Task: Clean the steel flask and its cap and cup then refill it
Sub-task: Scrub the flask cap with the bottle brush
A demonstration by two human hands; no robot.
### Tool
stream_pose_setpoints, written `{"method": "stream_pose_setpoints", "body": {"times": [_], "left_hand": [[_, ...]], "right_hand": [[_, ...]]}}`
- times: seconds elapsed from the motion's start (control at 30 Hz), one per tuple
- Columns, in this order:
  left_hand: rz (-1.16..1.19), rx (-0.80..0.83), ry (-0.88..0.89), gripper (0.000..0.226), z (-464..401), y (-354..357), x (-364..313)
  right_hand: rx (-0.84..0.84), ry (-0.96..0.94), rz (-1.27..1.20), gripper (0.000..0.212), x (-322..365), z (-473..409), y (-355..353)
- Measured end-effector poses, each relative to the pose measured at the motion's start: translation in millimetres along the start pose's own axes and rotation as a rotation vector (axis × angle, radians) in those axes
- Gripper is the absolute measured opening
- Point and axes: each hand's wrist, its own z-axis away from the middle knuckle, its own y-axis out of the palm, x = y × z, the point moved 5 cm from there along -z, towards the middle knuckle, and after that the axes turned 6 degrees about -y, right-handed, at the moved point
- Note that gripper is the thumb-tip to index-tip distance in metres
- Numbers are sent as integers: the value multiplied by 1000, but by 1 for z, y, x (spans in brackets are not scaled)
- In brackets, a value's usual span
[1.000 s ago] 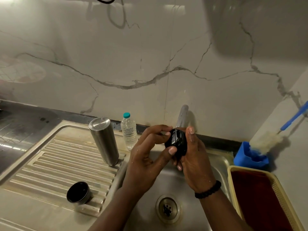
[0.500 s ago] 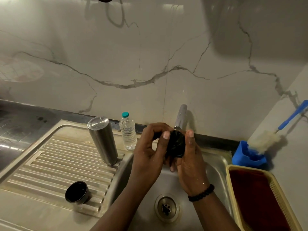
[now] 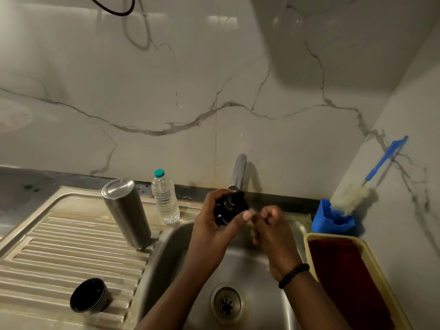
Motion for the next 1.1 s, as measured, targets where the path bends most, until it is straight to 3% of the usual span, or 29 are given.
{"method": "stream_pose_setpoints", "body": {"times": [0.07,0.17,0.2,0.27,0.33,0.4,0.47,0.6,0.73,0.97,1.1], "left_hand": [[-28,21,-19,46,1,6,5],[-60,43,-50,48,3,15,14],[-64,51,-60,48,4,18,16],[-78,67,-75,50,5,24,19],[-79,76,-96,51,6,30,22],[-78,87,-117,50,5,35,23],[-88,94,-124,49,4,40,24],[-81,78,-138,47,-3,46,24],[-74,68,-131,44,-8,50,20],[34,14,-148,47,-7,48,26],[70,17,-148,36,-7,48,27]], "right_hand": [[86,89,80,11,-18,-3,-15],[673,48,609,93,-42,6,-14],[739,-12,846,101,-45,5,-18],[632,-133,1101,81,-29,-10,-34],[428,-173,1075,58,-8,-36,-58],[303,-189,1120,51,2,-66,-87],[262,-235,1431,50,5,-96,-116],[270,-191,1941,46,0,-142,-164],[403,-113,2248,40,-10,-153,-186],[522,-166,2310,32,-15,-157,-173],[442,-249,2364,27,15,-156,-171]]}}
